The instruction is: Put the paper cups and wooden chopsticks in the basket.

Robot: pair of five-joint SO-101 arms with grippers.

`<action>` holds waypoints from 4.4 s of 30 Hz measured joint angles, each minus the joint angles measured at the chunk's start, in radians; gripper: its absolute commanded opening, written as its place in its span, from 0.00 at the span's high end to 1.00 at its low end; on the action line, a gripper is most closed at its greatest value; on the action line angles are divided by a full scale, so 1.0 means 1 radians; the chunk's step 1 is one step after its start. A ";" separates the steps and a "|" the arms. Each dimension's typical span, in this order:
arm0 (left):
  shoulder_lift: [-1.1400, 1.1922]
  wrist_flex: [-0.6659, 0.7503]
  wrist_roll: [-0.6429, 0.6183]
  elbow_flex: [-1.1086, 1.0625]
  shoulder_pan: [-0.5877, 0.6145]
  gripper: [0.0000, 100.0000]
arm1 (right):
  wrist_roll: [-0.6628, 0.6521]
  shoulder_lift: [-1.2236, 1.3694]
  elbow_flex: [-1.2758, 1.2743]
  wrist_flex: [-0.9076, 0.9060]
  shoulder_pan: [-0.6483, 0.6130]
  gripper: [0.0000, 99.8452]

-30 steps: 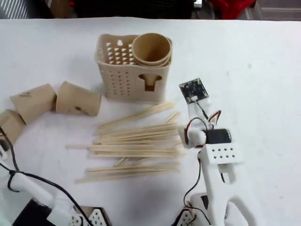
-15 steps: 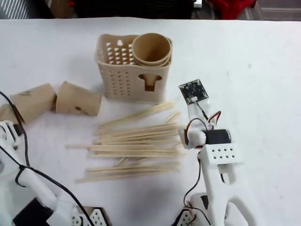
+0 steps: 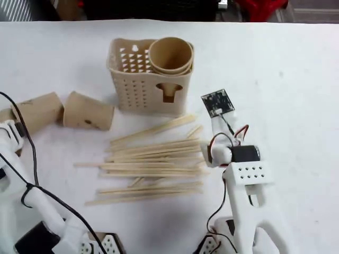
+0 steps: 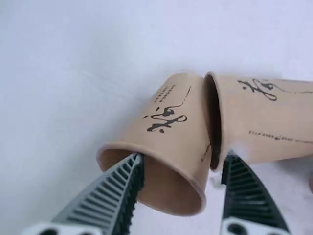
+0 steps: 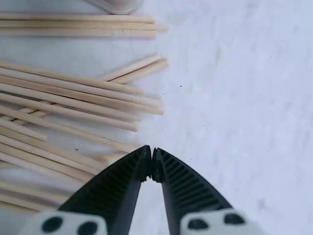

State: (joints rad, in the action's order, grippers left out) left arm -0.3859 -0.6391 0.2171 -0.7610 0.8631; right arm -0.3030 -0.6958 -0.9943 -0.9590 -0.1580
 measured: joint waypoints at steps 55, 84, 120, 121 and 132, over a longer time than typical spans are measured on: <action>0.631 -0.511 0.025 0.850 -0.132 0.87 | -0.003 0.000 -0.064 0.081 0.000 0.98; 0.718 -0.793 0.052 1.335 -0.147 0.98 | -0.003 0.000 -0.064 0.081 0.000 0.98; 0.657 -0.991 0.005 1.898 -1.241 0.98 | -0.086 -1.042 -0.493 -0.149 0.095 0.98; 0.678 -0.993 0.002 1.898 -1.241 0.98 | -0.086 -1.060 -0.500 -0.149 0.095 0.98; 0.743 -1.060 -0.017 1.898 -1.260 0.98 | -0.086 -1.096 -0.516 -0.150 0.095 0.98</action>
State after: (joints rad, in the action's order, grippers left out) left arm 0.3567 -1.6993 0.2002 1.1370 -0.3966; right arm -0.3890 -1.7914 -1.5098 -1.1093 -0.0629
